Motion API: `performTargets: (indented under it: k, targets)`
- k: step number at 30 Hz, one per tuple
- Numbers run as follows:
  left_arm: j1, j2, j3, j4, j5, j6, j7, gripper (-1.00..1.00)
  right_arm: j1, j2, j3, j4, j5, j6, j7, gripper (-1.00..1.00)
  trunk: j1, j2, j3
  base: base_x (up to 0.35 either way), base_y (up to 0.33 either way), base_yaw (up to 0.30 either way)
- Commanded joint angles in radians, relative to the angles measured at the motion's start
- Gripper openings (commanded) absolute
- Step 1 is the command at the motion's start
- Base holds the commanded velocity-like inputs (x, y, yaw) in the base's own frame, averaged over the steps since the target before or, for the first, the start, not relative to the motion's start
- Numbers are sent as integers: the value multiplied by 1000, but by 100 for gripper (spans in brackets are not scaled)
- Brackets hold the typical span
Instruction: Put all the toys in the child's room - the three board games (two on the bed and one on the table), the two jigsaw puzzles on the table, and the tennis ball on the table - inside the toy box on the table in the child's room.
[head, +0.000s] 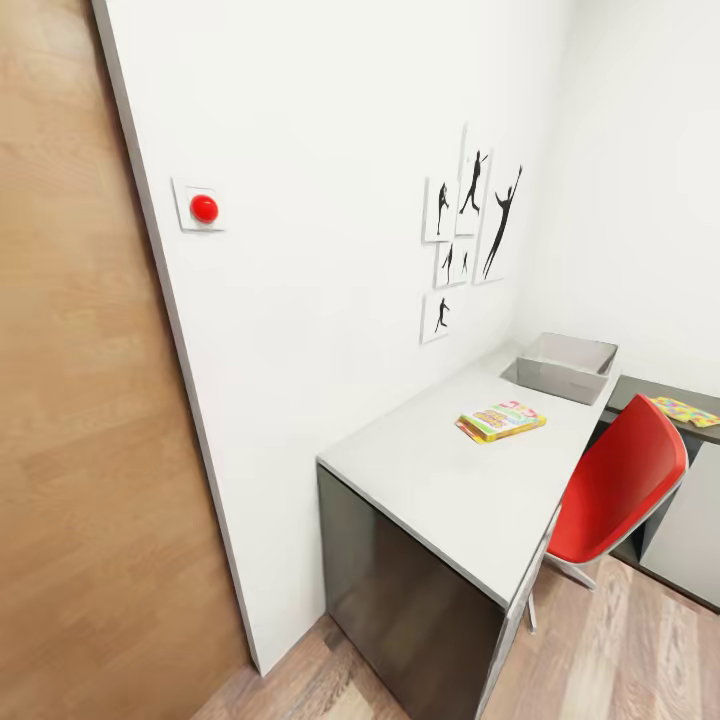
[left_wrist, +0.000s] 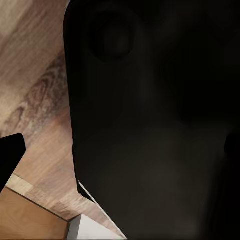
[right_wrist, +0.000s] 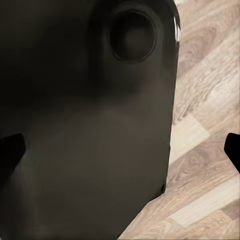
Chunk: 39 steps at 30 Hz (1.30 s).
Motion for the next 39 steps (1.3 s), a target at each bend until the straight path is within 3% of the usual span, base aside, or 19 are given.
performTargets:
  k: [1,12,24,39]
  targets:
    - [0,0,0,0,0,0,0,100,0,0,0,0,0,0,0,100,0,0,0,0,0,0]
    - [-2,-40,-6,-18,2,-5,-9,100,-2,32,0,0,-3,0,-1,100,0,0,0,0,0,0]
    - [-2,-43,-2,-23,2,-5,-8,100,-2,28,3,0,1,0,0,100,0,0,0,0,0,-9]
    - [-2,-38,-1,-23,6,-5,-6,100,-2,26,1,0,-6,-80,-1,100,0,0,0,0,0,-38]
